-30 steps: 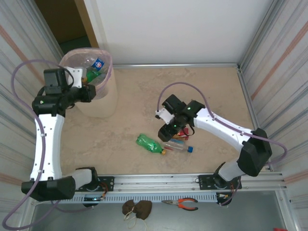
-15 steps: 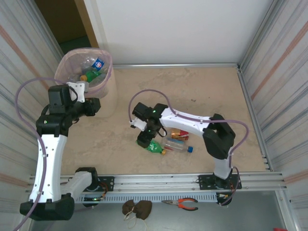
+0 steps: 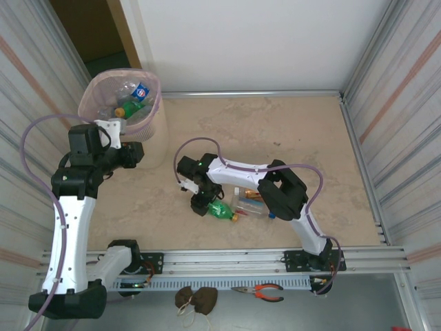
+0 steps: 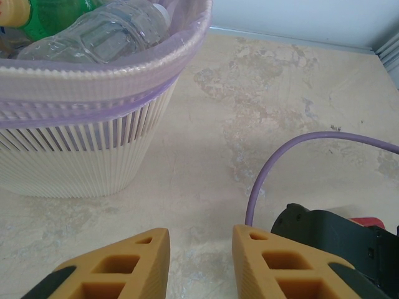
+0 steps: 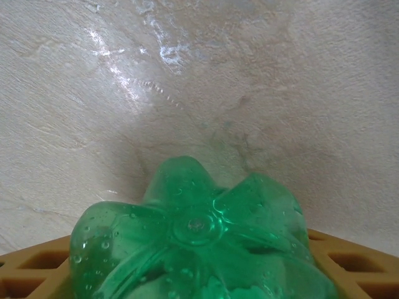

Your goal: Put the plastic bottles in the bin

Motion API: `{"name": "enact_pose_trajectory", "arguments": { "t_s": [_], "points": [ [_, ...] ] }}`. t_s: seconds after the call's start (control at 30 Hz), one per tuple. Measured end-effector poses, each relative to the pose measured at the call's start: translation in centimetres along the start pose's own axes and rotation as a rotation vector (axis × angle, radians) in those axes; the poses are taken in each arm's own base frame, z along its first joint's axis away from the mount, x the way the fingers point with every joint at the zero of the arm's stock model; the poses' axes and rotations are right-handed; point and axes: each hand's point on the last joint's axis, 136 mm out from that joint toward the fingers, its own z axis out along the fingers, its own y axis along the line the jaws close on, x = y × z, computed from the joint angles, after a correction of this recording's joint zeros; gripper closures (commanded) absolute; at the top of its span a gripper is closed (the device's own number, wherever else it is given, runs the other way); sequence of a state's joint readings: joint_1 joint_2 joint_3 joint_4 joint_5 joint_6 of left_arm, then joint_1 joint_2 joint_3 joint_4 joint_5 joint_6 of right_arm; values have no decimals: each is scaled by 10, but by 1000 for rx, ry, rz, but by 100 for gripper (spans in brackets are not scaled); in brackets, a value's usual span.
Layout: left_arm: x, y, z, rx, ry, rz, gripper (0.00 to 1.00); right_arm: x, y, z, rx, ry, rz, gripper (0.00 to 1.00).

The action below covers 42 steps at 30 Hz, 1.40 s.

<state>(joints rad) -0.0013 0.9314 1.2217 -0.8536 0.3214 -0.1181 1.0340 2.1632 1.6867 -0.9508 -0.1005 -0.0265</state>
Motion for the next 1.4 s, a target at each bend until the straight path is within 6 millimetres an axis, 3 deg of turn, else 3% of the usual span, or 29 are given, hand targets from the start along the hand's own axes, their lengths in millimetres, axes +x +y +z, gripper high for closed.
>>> {"name": "enact_pose_trajectory", "arguments": {
  "t_s": [0.2,0.3,0.43,0.6,0.87,1.1,1.4],
  "points": [
    [-2,-1,2,8,-9,-1,65,-2,0,-2,-13,-12,33,43],
    [-4,-5,4,36,-20,-6,63,-10,0,-13,-42,-62,65,43],
    [-5,-11,10,85,-35,-25,59,-25,-7,-53,-95,-209,133,43],
    [-11,-20,18,159,-71,-66,56,-35,-30,-120,-151,-444,239,43],
    [-29,-44,24,329,-151,-132,49,-22,-64,-201,-197,-754,369,44],
    [-38,-107,17,588,-201,-28,42,-1,-82,-270,-189,-1003,394,44],
    [-20,-205,10,908,-136,192,32,34,-60,-375,-152,-1333,270,46]
  ]
}}
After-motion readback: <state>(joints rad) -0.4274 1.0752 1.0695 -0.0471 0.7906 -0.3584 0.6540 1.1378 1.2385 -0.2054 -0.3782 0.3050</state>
